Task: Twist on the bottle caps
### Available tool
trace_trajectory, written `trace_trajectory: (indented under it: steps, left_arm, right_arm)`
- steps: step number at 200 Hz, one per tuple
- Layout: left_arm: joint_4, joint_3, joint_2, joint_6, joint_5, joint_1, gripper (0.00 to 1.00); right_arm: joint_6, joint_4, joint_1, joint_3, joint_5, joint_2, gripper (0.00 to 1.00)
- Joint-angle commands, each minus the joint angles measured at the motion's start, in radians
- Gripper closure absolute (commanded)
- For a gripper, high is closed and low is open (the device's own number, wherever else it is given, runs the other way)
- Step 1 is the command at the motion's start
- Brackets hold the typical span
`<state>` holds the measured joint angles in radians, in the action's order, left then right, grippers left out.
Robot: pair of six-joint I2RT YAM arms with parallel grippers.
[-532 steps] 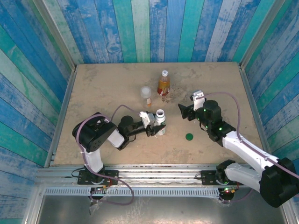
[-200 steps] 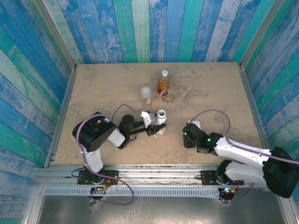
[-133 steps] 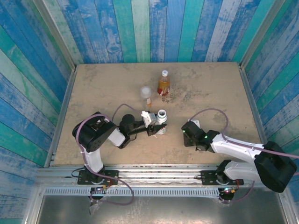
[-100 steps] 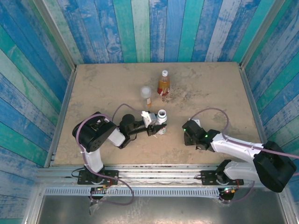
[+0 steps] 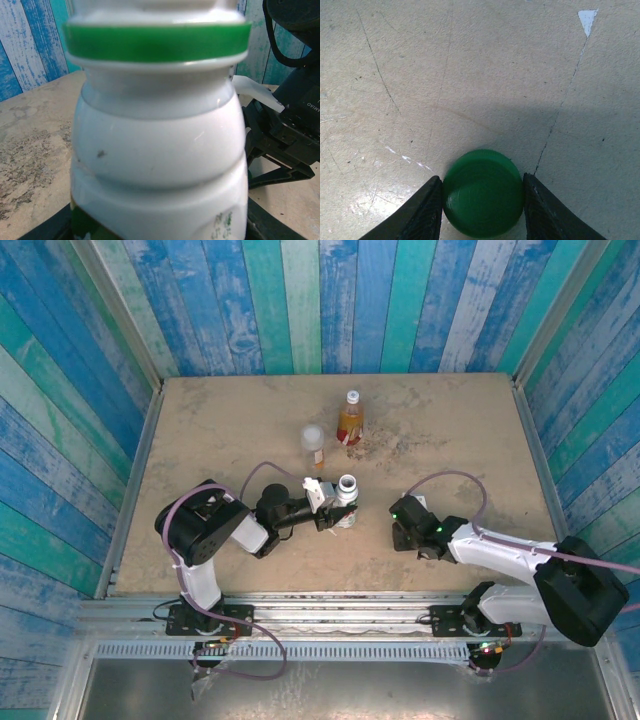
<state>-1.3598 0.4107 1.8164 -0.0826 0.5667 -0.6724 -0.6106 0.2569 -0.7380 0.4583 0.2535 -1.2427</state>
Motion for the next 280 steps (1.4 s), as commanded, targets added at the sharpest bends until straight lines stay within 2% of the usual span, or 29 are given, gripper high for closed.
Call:
trace_trajectory:
  steps: [1,91,188,235,280]
  left_arm:
    - [0.067,0.000,-0.005,-0.025,0.013,-0.003,0.44]
    - [0.075,-0.001,-0.009,-0.026,0.018,-0.003,0.44]
    - [0.085,0.000,-0.013,-0.031,0.019,-0.003,0.44]
    - [0.093,0.004,-0.011,-0.035,0.020,-0.002,0.44]
    - [0.108,0.007,-0.015,-0.042,0.020,-0.002,0.44]
  right_arm:
    - [0.009,0.009,0.004,0.013,-0.002,-0.004,0.58]
    - [0.110,0.161,0.006,0.125,-0.001,0.105,0.60]
    - [0.272,0.344,0.013,0.419,-0.138,0.163,0.61]
    - [0.336,0.345,0.013,0.552,-0.213,0.154,0.61]
    - [0.387,0.337,0.013,0.660,-0.327,0.077,0.61]
